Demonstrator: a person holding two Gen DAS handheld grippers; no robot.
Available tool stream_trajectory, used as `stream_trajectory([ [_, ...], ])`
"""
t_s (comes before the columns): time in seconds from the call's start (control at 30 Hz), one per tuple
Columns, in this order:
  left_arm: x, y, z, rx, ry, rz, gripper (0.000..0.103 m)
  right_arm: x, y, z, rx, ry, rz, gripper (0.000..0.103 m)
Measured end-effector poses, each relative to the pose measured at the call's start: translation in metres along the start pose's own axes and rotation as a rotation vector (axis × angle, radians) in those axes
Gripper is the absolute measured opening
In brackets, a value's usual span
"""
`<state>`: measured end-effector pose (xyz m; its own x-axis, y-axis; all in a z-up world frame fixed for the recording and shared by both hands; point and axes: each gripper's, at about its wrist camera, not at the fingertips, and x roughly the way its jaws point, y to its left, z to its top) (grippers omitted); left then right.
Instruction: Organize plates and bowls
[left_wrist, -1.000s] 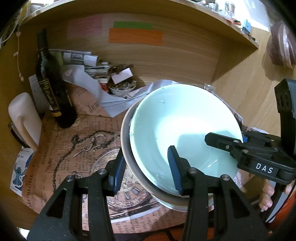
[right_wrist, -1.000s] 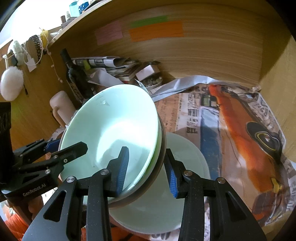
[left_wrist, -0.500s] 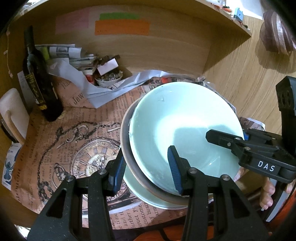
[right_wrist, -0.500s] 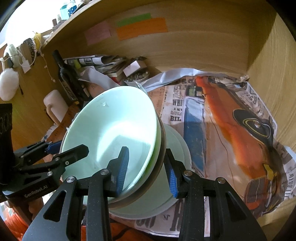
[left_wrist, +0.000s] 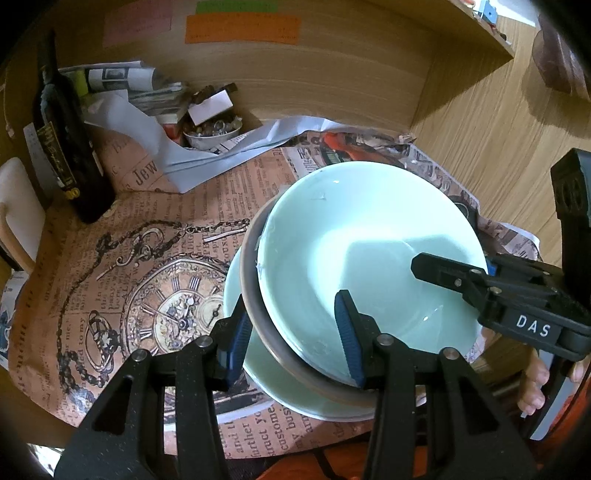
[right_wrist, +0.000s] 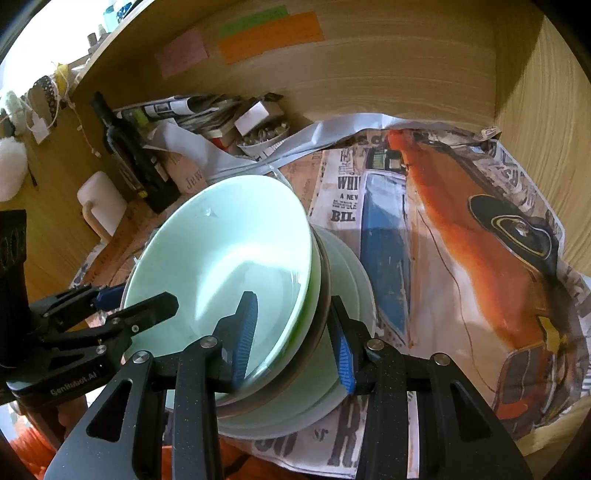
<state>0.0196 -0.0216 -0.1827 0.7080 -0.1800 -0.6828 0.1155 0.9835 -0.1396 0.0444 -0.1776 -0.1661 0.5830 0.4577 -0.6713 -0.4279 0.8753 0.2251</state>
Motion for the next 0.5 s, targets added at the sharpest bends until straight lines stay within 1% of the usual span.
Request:
stream_trajectory([
  [0.2,0.0054,0.0059,-0.0011,-0.001,0.002,-0.027,0.045,0.0018,-0.0011,0.0019,0.000,-0.022,0.004,0.035],
  [0.3,0.0052,0.0089,-0.0006,-0.006,0.001,-0.050,0.045,0.0025,-0.0040,0.0020,0.008,-0.026,0.025,0.038],
  [0.4,0.0048,0.0101,-0.0012,-0.007,-0.004,-0.059,0.045,0.0020,-0.0039,0.0007,0.007,-0.038,0.030,0.039],
  [0.47,0.0029,0.0101,-0.0022,-0.003,-0.022,-0.051,0.045,0.0021,-0.0025,-0.0002,0.001,-0.041,0.028,0.042],
  [0.5,0.0003,0.0092,-0.0025,0.005,-0.040,-0.033,0.045,0.0024,-0.0028,-0.0005,0.001,-0.042,0.027,0.047],
])
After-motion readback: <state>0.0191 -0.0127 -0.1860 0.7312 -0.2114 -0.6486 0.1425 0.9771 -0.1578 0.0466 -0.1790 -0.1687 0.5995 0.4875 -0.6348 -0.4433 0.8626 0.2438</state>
